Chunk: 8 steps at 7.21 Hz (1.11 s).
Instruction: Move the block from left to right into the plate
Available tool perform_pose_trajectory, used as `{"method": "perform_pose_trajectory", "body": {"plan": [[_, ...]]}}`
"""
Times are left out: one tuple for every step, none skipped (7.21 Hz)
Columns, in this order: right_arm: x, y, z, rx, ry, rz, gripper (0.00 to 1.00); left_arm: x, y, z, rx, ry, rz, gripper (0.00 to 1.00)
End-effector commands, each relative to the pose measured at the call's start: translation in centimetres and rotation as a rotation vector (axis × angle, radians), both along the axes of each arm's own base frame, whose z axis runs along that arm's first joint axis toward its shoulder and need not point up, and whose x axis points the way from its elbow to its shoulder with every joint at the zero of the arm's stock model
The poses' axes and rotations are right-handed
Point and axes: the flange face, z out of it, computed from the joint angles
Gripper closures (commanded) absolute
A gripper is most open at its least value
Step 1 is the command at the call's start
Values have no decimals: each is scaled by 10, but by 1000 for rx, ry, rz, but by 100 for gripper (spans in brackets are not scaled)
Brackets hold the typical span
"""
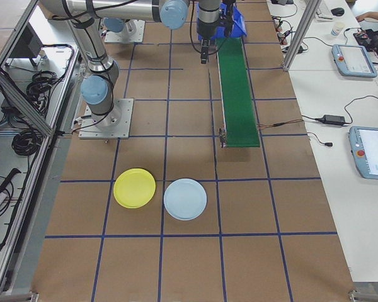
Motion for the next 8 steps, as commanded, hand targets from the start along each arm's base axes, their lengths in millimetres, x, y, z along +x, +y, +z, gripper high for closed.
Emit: {"method": "perform_pose_trajectory", "body": {"plan": [[0, 0, 1, -4, -5, -1, 0, -25, 10, -19, 35, 6, 18, 28], [0, -2, -1, -7, -5, -1, 0, -25, 10, -19, 44, 12, 73, 0], [0, -1, 0, -7, -5, 2, 0, -24, 8, -9, 28, 9, 96, 0], [-1, -1, -1, -4, 4, 1, 0, -23, 8, 9, -7, 5, 87, 0], [-3, -1, -1, -2, 8, -4, 0, 2, 4, 26, -45, -39, 95, 0], [-2, -1, 0, -7, 7, -2, 0, 49, -3, 41, -80, -70, 58, 0], [-1, -1, -1, -2, 7, -1, 0, 96, -9, 41, -87, -99, 12, 0], [-1, -2, -2, -6, 1, -1, 0, 131, -11, 25, -63, -117, -7, 0]]}}
